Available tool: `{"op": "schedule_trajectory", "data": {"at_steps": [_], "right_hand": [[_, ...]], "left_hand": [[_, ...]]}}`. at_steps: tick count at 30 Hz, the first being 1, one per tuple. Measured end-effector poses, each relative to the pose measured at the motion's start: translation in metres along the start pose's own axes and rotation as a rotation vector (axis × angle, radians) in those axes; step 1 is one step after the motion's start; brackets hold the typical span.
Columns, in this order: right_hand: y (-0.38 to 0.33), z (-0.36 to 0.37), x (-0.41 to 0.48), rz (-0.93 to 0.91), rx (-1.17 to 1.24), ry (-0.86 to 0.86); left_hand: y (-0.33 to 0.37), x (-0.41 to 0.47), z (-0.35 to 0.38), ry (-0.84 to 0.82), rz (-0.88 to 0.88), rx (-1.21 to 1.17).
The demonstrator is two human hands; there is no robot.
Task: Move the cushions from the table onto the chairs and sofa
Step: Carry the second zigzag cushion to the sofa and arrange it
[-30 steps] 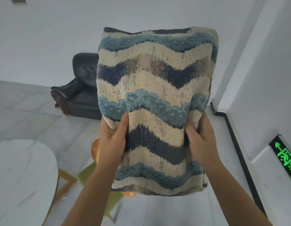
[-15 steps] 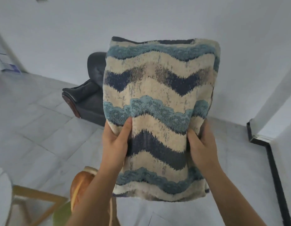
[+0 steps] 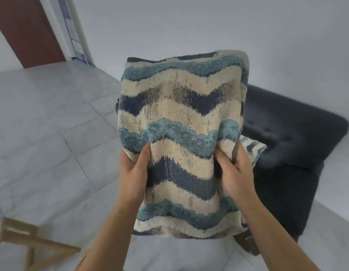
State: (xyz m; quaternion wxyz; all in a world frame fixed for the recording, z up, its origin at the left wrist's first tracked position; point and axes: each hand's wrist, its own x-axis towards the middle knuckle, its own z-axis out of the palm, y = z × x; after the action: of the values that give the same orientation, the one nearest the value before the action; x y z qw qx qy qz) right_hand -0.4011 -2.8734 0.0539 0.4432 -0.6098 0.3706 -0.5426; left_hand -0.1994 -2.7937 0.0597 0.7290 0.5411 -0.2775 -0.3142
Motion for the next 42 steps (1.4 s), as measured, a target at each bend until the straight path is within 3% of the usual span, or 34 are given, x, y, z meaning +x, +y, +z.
{"op": "schedule_trajectory", "data": {"at_steps": [7, 13, 19, 25, 29, 31, 35, 40, 42], "right_hand": [[0.046, 0.047, 0.162, -0.032, -0.034, 0.012], [0.136, 0.087, 0.302, -0.071, -0.105, 0.112], [0.208, 0.146, 0.464, -0.035, -0.074, 0.003], [0.258, 0.206, 0.585, 0.0, -0.169, -0.122], [0.303, 0.224, 0.641, -0.042, -0.276, -0.137], [0.328, 0.238, 0.662, -0.023, -0.31, -0.12], [0.39, 0.273, 0.702, 0.09, -0.338, -0.082], [0.44, 0.324, 0.774, 0.403, -0.631, -0.008], [0.453, 0.343, 0.798, 0.579, -0.769, -0.077]], "left_hand": [[-0.005, 0.17, 0.044, 0.027, -0.007, 0.117], [-0.056, 0.331, 0.08, 0.183, -0.093, 0.131], [-0.081, 0.509, 0.14, 0.13, -0.08, 0.492], [-0.06, 0.65, 0.184, -0.064, 0.535, 1.016], [-0.101, 0.751, 0.204, -0.3, 1.005, 1.282], [-0.131, 0.803, 0.21, -0.437, 1.098, 1.362], [-0.202, 0.903, 0.215, -0.715, 1.066, 1.346], [-0.277, 1.016, 0.213, -0.752, 0.694, 1.083], [-0.295, 1.051, 0.208, -0.801, 0.597, 0.981]]}}
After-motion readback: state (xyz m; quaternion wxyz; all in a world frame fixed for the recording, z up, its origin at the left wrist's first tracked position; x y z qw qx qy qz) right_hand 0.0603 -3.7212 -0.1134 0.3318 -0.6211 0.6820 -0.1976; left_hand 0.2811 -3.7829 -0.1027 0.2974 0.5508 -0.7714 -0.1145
